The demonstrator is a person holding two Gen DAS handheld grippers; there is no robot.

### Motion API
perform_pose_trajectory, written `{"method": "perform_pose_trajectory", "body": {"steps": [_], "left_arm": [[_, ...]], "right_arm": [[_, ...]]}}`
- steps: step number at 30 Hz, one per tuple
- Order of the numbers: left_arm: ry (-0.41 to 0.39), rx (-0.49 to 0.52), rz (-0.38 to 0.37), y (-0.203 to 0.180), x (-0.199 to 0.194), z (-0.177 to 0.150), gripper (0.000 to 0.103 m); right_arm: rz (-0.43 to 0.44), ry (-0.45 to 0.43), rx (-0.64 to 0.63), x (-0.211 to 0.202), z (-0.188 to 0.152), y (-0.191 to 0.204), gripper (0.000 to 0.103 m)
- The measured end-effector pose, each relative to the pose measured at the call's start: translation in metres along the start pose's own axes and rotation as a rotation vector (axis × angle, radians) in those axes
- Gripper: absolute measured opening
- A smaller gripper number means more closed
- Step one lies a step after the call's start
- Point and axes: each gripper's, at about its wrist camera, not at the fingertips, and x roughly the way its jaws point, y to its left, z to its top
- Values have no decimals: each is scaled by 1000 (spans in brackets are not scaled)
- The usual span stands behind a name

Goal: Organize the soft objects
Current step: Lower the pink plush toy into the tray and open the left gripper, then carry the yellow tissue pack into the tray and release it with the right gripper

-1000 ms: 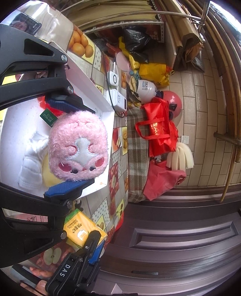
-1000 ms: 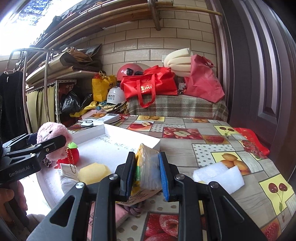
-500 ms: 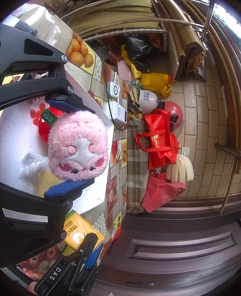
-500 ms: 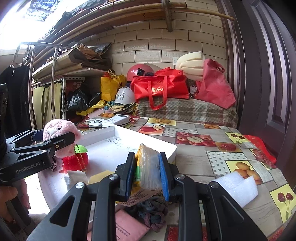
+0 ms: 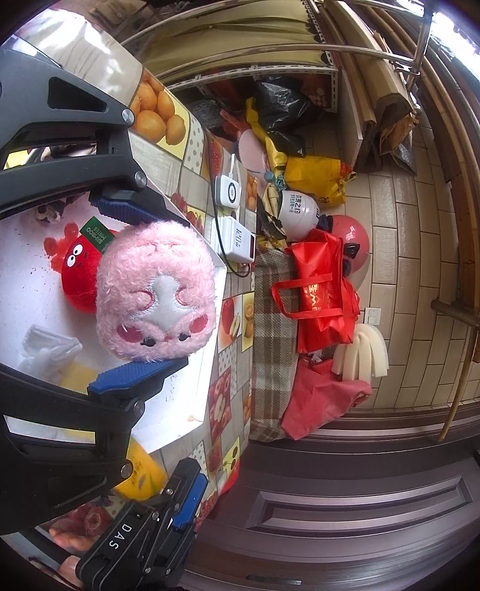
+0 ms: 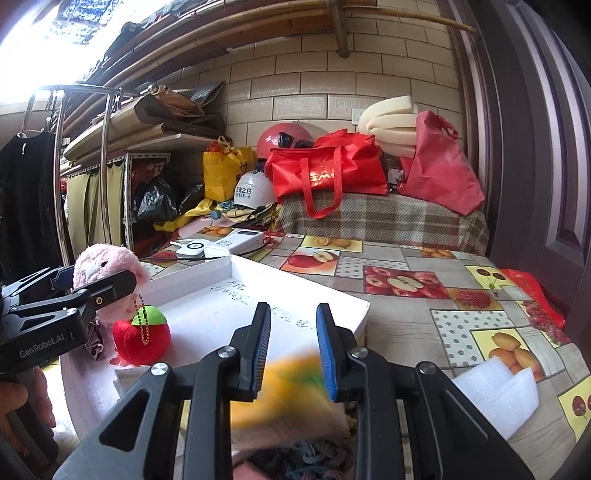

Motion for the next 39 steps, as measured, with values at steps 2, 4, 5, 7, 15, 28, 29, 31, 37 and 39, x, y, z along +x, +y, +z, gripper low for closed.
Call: {"method": "perform_pose_trajectory", "body": {"steps": [2,4,5,7,15,28,29,31,37,39], "left_arm": [[11,2,-9,0,3,0,65],[14,7,-9,0,3,-1,65],[14,9,-8,0,4,-1,68],[15,9,-1,0,4,0,77],[13,-15,23,6,3,-1,103],[-25,-17,26,6,-6,1,103],[-30,-14,27,6,-7,1,103],[-36,-10,31,5,-8,2,103],[-24,-28,35,8,-5,1,103],[-25,-25,36,9,-5,1,103]], "right_arm": [[31,27,-23,7,1,5,25],[38,39,-45,10,1,10,26],[32,31,-50,9,1,12,32],[24,10,-45,6,1,11,71],[-28,-12,125,-6,1,-31,91],[77,116,184,-18,-3,-56,91],[91,134,171,-15,-5,-50,91],[95,186,109,-5,-10,-33,91],[56,243,-1,7,-17,-9,89],[60,250,-9,7,-18,-8,84]]}}
